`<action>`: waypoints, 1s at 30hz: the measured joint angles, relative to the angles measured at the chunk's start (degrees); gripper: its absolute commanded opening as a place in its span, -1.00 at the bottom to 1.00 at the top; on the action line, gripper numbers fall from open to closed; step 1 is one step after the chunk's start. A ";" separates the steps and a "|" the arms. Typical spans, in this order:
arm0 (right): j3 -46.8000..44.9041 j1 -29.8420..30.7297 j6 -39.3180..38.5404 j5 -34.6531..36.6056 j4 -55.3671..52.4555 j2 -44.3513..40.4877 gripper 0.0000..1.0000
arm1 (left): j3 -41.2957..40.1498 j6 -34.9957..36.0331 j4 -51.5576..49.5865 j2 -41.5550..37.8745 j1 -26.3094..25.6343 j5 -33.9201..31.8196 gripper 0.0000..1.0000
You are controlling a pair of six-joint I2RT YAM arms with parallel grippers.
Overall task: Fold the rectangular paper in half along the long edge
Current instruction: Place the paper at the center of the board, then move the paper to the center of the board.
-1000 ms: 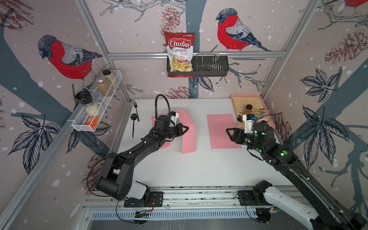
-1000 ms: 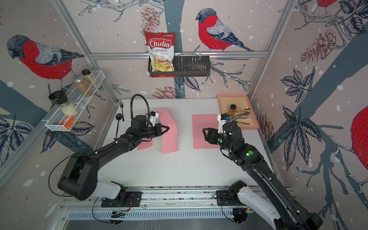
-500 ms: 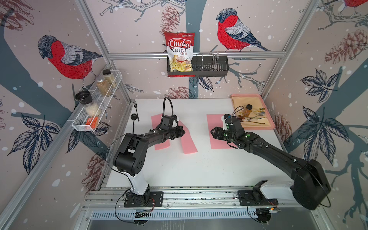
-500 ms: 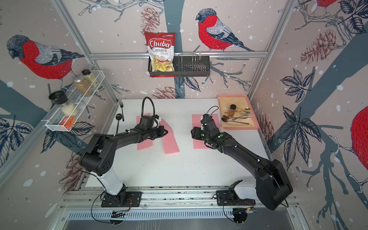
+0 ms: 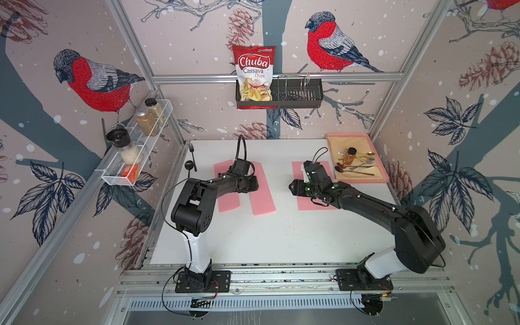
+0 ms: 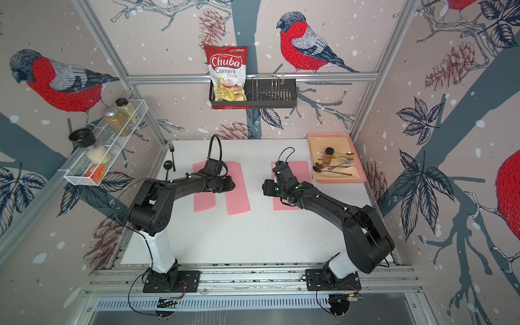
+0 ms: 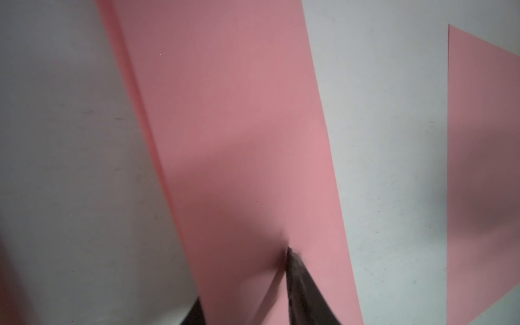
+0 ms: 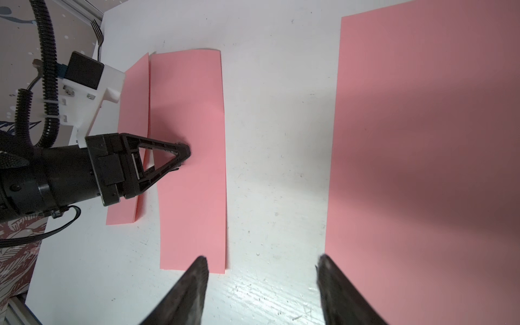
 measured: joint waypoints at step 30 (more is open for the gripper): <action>-7.54 -23.30 0.48 15.08 -12.13 -10.54 -0.05 | 2.40 -5.07 10.27 -4.22 -15.93 3.50 -1.00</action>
